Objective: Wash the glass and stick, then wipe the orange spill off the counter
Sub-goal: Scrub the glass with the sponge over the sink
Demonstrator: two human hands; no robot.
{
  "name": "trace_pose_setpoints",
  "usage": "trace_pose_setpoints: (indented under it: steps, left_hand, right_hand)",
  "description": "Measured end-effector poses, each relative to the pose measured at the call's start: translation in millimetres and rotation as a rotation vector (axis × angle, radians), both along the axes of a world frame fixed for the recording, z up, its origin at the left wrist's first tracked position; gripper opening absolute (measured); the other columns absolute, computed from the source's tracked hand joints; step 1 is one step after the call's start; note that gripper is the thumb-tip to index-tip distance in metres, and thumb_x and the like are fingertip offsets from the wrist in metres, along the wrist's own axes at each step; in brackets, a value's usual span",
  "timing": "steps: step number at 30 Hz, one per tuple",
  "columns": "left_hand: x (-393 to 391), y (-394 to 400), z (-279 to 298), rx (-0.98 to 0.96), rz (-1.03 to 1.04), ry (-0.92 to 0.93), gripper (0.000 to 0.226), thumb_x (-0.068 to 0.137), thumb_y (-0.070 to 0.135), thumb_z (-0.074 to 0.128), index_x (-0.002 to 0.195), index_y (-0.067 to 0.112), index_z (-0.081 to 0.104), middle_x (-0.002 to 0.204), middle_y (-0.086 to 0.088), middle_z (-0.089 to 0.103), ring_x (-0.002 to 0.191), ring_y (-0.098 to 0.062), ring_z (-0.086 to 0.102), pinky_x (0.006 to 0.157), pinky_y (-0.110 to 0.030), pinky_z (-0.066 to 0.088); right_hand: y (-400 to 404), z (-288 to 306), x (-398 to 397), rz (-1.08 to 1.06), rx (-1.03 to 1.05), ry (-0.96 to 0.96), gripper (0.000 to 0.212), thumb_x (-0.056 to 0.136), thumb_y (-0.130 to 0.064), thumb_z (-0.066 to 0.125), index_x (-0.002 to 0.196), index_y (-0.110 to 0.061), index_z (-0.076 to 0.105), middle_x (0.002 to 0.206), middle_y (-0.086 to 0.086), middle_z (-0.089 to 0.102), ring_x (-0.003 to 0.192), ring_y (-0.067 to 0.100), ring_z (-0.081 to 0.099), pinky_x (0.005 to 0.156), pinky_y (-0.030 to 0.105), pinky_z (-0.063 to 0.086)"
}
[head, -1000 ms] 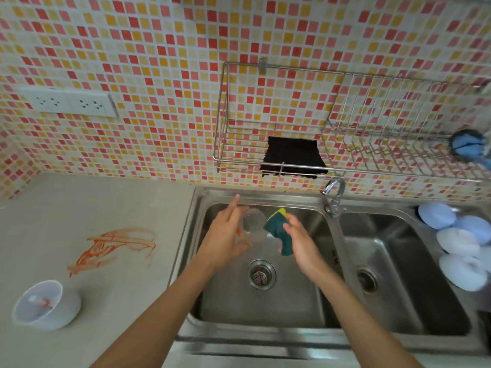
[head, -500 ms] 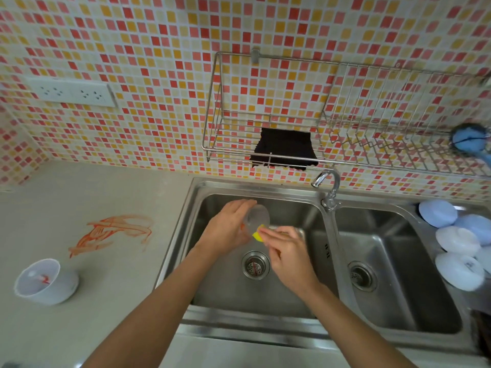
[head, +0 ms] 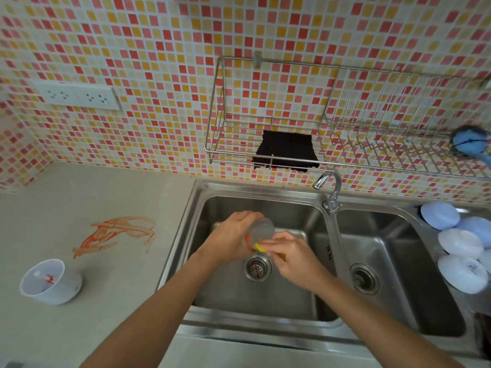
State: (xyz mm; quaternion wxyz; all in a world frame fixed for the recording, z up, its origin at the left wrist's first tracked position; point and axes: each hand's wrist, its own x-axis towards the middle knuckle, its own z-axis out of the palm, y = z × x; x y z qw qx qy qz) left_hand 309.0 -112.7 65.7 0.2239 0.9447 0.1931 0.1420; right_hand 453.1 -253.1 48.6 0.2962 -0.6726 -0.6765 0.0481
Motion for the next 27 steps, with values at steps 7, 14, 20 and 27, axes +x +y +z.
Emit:
trace_pose_setpoints:
  steps: [7, 14, 20, 27]
  left_hand:
    - [0.9, 10.6, 5.6, -0.067, -0.007, 0.001, 0.075, 0.067, 0.026, 0.08, 0.135, 0.019, 0.047, 0.13, 0.005, 0.056, 0.12, -0.013, 0.05, 0.101, -0.022, 0.04]
    - [-6.2, 13.2, 8.0, -0.244, 0.05, -0.015, 0.096, 0.068, 0.021, 0.079, 0.148, 0.016, 0.026, 0.145, -0.001, 0.041, 0.135, -0.019, 0.033, 0.11, -0.026, 0.031]
    - [-6.3, 0.3, -6.0, 0.037, 0.366, -0.171, 0.085, 0.067, 0.052, 0.074, 0.137, 0.017, 0.04, 0.132, -0.002, 0.047, 0.123, -0.02, 0.042, 0.1, -0.035, 0.041]
    - [-20.2, 19.2, 4.1, 0.013, 0.22, -0.232, 0.073, 0.07, 0.033, 0.081, 0.132, 0.011, 0.049, 0.13, -0.004, 0.053, 0.117, -0.02, 0.052, 0.097, -0.034, 0.048]
  right_hand:
    - [8.7, 10.9, 23.8, 0.12, 0.075, -0.51, 0.02, 0.086, -0.021, 0.058, 0.102, -0.024, 0.069, 0.111, -0.012, 0.068, 0.101, 0.016, 0.057, 0.074, 0.033, 0.045]
    - [17.0, 6.0, 11.4, 0.01, 0.234, -0.567, 0.016, 0.095, -0.016, 0.051, 0.099, -0.019, 0.067, 0.104, -0.01, 0.067, 0.095, 0.017, 0.059, 0.072, 0.032, 0.042]
    - [26.4, 14.0, -16.2, -0.123, 0.282, -0.497, 0.039, 0.105, -0.025, 0.032, 0.096, -0.019, 0.07, 0.099, -0.011, 0.069, 0.094, 0.017, 0.061, 0.074, 0.031, 0.041]
    - [31.9, 15.1, -20.9, 0.008, 0.143, -0.33, 0.034, 0.087, -0.014, 0.053, 0.117, -0.012, 0.068, 0.121, -0.002, 0.068, 0.104, 0.02, 0.061, 0.074, 0.035, 0.048]
